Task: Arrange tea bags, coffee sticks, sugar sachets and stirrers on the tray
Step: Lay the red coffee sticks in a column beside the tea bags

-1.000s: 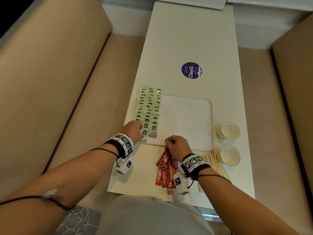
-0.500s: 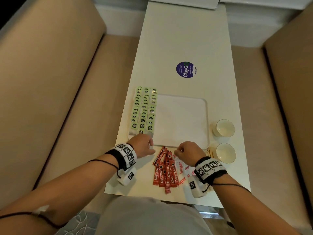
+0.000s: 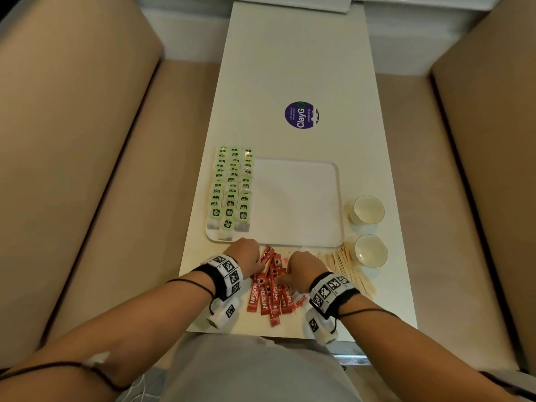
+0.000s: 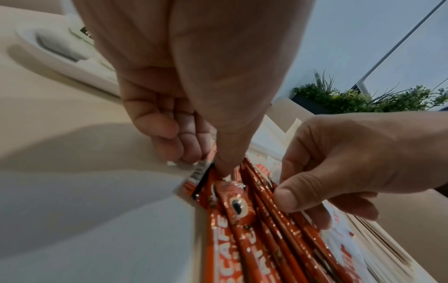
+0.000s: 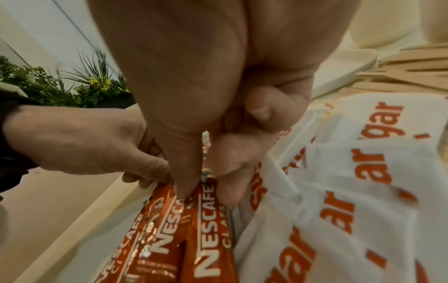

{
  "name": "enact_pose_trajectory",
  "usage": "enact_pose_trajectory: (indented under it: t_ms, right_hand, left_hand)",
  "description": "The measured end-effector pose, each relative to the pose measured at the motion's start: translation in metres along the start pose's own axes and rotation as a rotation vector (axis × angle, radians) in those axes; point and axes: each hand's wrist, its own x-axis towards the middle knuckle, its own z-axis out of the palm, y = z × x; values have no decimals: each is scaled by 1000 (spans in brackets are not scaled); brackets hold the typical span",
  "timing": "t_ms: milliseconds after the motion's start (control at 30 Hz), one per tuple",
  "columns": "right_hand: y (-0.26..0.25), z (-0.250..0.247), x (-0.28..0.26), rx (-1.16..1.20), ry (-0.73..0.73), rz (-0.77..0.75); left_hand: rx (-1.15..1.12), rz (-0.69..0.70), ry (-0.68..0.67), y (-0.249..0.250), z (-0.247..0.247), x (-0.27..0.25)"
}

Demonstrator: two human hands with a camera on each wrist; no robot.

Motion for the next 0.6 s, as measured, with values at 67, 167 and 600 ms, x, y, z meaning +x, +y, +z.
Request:
enact_pose_trajectory:
  t_ms: [67, 167, 600]
  right_hand:
    - [0, 1, 1, 5, -3, -6]
    - [2, 1, -1, 37, 5, -10]
    - [15, -43, -13, 342, 94, -142]
  left_hand:
    - [14, -4, -8, 1, 0, -1]
    - [-37, -20, 0, 0, -1, -3]
    - [-524, -64, 102, 11, -23, -15]
